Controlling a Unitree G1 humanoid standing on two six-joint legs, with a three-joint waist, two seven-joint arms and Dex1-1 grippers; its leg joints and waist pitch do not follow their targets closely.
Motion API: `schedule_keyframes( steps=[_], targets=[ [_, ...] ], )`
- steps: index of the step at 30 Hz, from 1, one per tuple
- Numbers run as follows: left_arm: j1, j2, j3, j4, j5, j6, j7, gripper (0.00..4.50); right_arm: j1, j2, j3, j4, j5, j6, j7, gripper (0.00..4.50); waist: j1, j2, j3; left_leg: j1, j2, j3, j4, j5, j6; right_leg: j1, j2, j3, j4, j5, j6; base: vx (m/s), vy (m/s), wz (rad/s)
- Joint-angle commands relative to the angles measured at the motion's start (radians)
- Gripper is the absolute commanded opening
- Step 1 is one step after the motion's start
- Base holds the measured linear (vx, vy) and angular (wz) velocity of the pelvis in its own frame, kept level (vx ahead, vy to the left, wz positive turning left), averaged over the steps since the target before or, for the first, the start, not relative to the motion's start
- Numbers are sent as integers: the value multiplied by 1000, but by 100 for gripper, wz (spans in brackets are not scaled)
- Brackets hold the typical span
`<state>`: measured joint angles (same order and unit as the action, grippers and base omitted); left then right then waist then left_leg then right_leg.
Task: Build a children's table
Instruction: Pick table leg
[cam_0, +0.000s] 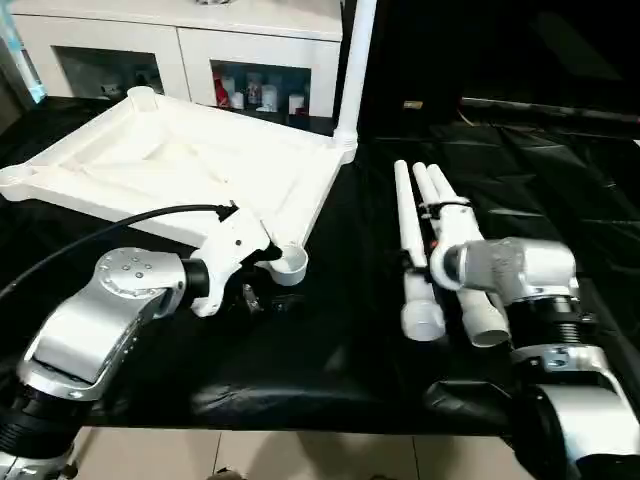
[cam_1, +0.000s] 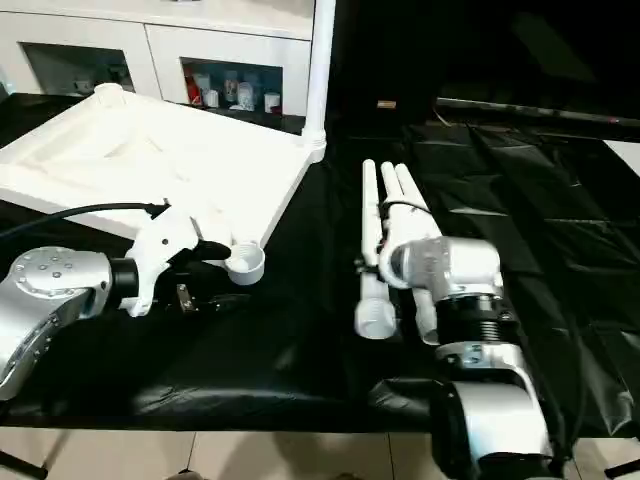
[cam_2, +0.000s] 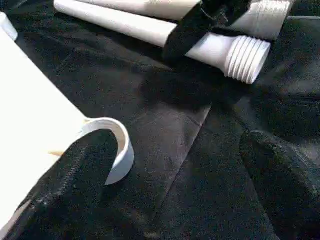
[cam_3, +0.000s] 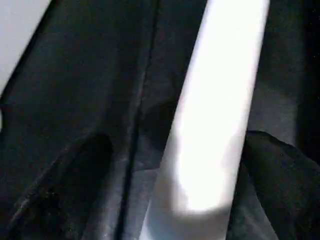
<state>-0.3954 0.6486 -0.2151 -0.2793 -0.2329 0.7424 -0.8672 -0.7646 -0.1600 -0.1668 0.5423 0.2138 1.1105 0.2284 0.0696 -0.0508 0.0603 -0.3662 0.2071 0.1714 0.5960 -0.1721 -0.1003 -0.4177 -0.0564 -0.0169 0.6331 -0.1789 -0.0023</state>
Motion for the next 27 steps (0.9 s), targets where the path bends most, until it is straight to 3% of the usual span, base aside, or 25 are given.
schedule_keyframes(
  steps=[1, 4, 5, 21, 23, 24, 27],
  targets=[
    [-17, 8, -3, -8, 4, 1, -3, 450, -16, -2, 6, 16, 10, 14, 6, 448, 4, 15, -75, 11, 0, 7, -63, -144, -73, 55, -44, 24, -59, -124, -160, 0, 0, 0],
    [-17, 10, -5, -13, 2, 6, -4, 450, -18, 13, 9, 42, 4, 10, -2, 431, 5, 16, -75, 10, -1, 7, -63, -145, -76, 55, -45, 24, -59, -125, -160, 0, 0, 0],
    [-15, 12, -4, -16, -1, 8, -5, 450, -19, 17, 11, 46, 4, 8, -2, 421, 5, 11, -75, 10, 0, 7, -64, -145, -76, 55, -45, 23, -59, -129, -159, 0, 0, 0],
    [-19, 7, -1, -15, -12, 21, 4, 450, -56, 25, 0, 131, -7, -35, -26, 285, 7, 12, -74, 10, 0, 8, -63, -150, -81, 53, -46, 25, -59, -148, -145, 0, 0, 0],
    [-45, -44, 15, 26, -1, 65, 77, 450, -50, 24, -30, 110, 2, -32, -49, 275, 6, 14, -73, 11, -1, 9, -63, -158, -86, 51, -43, 25, -60, -146, -145, 0, 0, 0],
    [-53, -59, 13, 40, 4, 68, 91, 450, -41, 27, -44, 93, 5, -36, -64, 269, 9, 23, -75, 13, -1, 7, -61, -158, -89, 51, -44, 25, -59, -136, -147, 0, 0, 0],
    [-66, -104, 22, 74, 4, 75, 130, 450, -14, 35, -64, 54, 9, -60, -83, 244, 16, 17, -75, 13, -2, 7, -62, -171, -88, 52, -44, 25, -62, -149, -142, 0, 0, 0]
  ],
)
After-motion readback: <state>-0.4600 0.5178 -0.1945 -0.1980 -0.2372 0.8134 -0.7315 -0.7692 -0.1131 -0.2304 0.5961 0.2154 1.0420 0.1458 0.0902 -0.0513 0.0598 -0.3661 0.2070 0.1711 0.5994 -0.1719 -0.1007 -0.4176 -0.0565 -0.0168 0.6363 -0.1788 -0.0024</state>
